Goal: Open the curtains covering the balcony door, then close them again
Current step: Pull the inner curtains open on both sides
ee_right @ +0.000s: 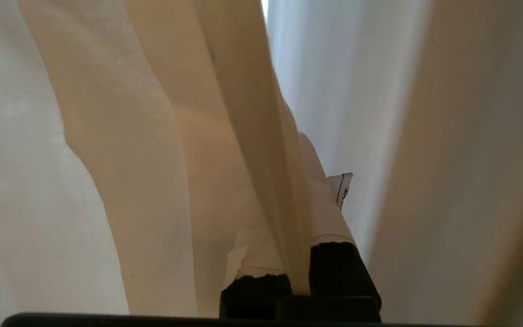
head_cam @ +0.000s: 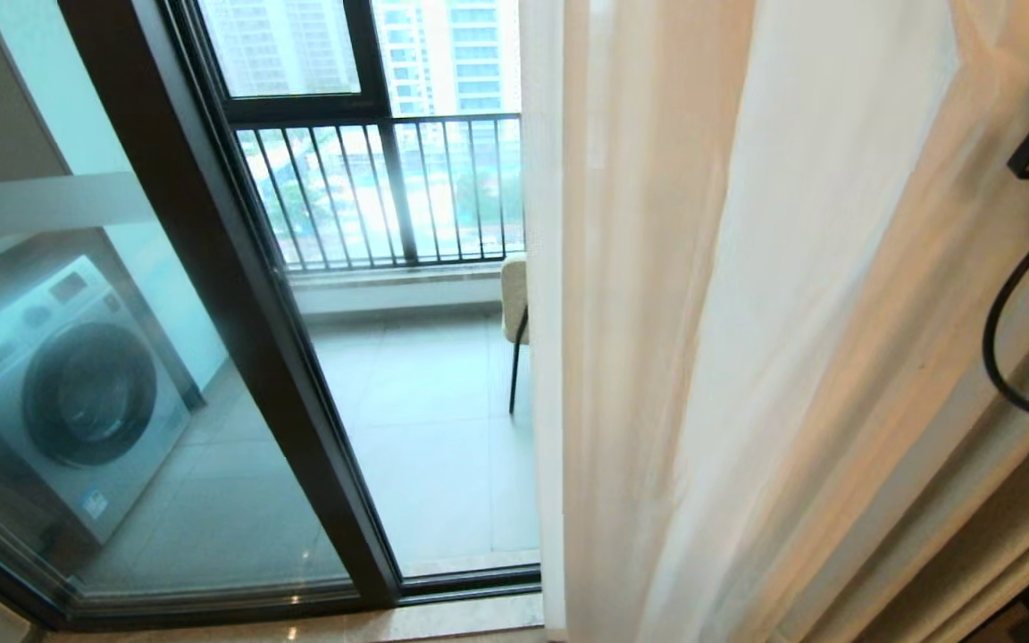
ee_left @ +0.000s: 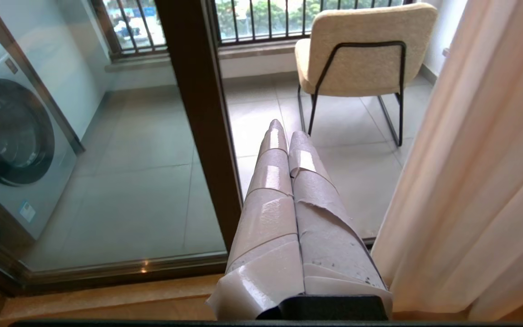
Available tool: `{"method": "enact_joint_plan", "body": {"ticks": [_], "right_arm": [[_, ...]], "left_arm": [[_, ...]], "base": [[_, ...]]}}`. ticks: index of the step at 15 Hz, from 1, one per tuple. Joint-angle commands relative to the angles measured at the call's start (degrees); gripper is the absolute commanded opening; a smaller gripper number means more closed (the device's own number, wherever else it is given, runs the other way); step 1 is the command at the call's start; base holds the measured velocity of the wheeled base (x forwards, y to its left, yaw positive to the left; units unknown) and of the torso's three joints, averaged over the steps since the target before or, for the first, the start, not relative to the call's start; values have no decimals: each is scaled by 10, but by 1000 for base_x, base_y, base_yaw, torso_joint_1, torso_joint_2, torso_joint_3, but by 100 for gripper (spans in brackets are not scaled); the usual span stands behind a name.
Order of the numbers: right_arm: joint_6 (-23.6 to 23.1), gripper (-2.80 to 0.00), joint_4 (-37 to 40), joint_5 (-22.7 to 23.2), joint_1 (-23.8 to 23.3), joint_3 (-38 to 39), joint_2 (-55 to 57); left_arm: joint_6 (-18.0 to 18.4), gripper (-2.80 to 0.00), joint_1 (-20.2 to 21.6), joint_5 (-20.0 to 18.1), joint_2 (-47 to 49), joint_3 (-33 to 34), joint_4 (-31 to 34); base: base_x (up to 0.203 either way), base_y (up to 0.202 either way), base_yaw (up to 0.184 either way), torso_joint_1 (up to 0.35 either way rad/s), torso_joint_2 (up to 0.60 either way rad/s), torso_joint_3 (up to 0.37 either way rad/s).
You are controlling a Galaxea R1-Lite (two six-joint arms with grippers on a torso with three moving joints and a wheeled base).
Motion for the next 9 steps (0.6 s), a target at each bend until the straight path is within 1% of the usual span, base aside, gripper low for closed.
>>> {"method": "enact_joint_plan", "body": {"ticks": [1,9], "right_arm": [[-2,-280,-3,-1,1,0,0],[-2,-280,-3,0,1,1,-2]], "left_arm": [[0,-280,-1,1,0,1,2],[0,-280,-1,1,0,1,2]], "base": [[0,-200,2,-12,2,7],[0,-179,0,3,4,4]]}}
